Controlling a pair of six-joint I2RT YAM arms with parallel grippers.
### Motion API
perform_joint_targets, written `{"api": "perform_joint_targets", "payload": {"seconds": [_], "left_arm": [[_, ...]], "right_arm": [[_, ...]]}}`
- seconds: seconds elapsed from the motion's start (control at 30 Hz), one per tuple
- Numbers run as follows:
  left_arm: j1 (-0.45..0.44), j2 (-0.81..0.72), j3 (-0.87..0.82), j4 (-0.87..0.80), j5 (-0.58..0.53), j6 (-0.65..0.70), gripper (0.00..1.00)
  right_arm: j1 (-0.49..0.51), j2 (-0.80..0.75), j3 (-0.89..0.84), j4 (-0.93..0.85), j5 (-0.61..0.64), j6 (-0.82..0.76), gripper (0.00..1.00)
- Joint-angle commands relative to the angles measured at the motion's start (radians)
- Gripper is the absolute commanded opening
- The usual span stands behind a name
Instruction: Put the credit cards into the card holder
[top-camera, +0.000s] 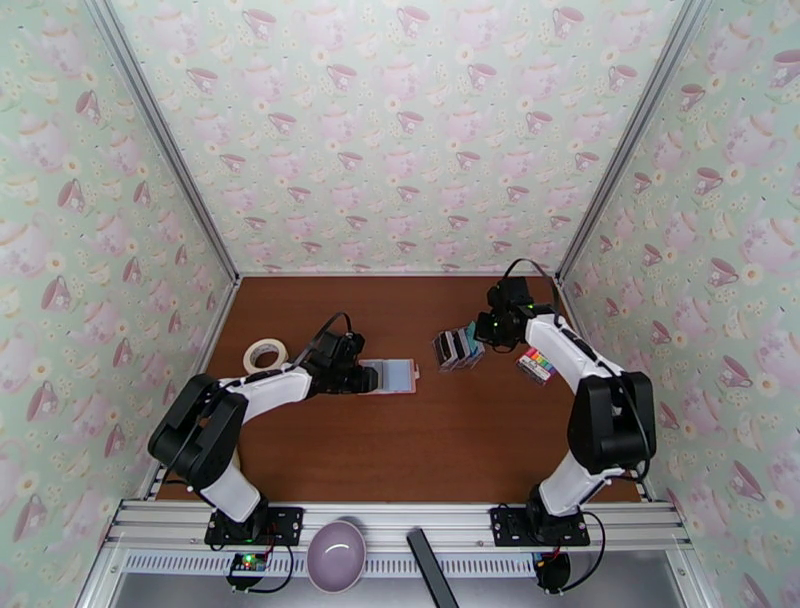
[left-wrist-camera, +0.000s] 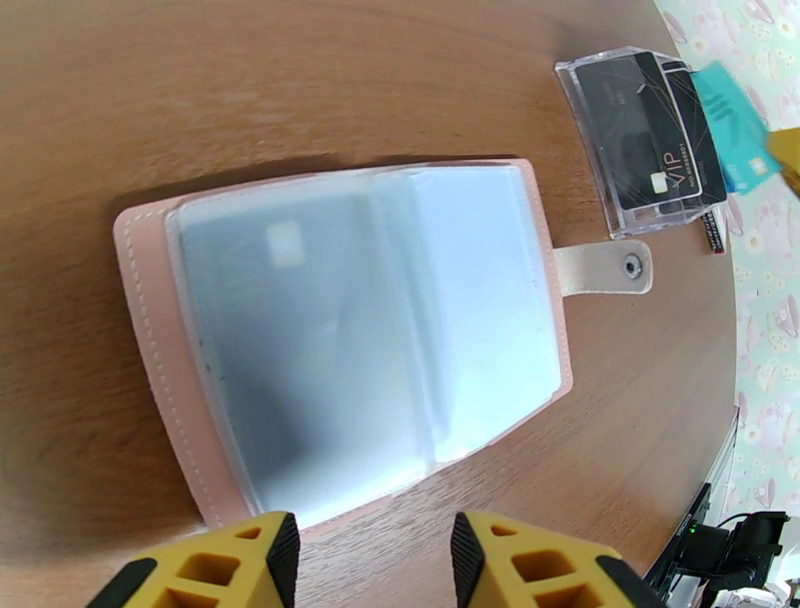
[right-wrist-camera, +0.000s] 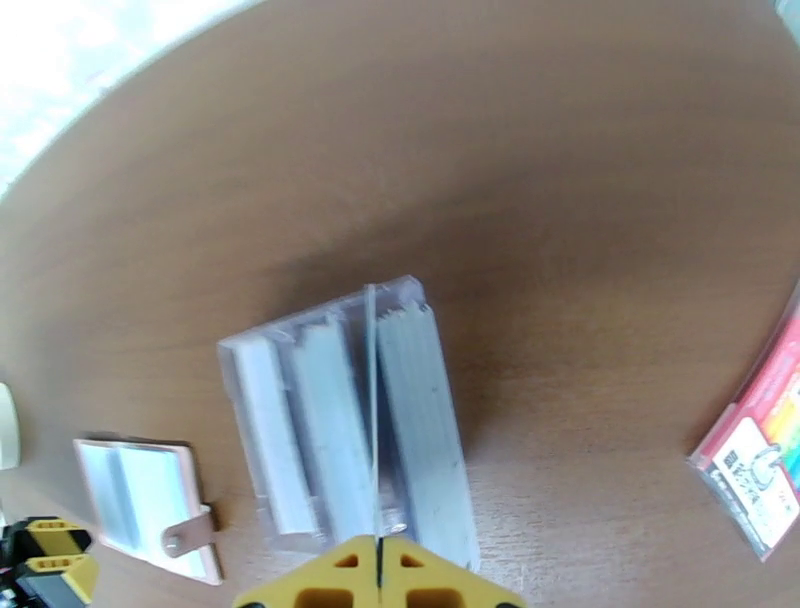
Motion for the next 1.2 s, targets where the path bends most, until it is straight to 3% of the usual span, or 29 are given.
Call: {"api": "perform_joint_targets", "payload": {"seconds": [0.0, 0.17, 0.4, 0.57, 0.87, 1.17], "left_arm": [[0.017, -0.006, -0.017, 0.022, 0.028, -0.011, 0.46], [0.062, -0.003, -0.042, 0.048, 0.056, -0.019, 0.47], [0.109, 0.011, -0.052, 0.068, 0.090, -0.017, 0.47], [0.120, 0.019, -0.051, 0.078, 0.107, -0.011, 0.46], [0.127, 0.043, -0.034, 0.105, 0.151, -0.014, 0.46], [0.127, 0.076, -0.002, 0.118, 0.181, -0.019, 0.45]], "right_arm": [[0.000, -0.097, -0.014, 0.002, -0.013, 0.022, 0.04], [0.034, -0.198, -0.131, 0.124, -0.110, 0.128, 0.04], [0.264, -0.221, -0.361, 0.481, -0.163, 0.336, 0.05], [0.360, -0.175, -0.460, 0.726, -0.146, 0.478, 0.04], [0.457, -0.058, -0.522, 1.001, -0.087, 0.613, 0.04], [0.493, 0.072, -0.543, 1.151, -0.051, 0.662, 0.04]]}}
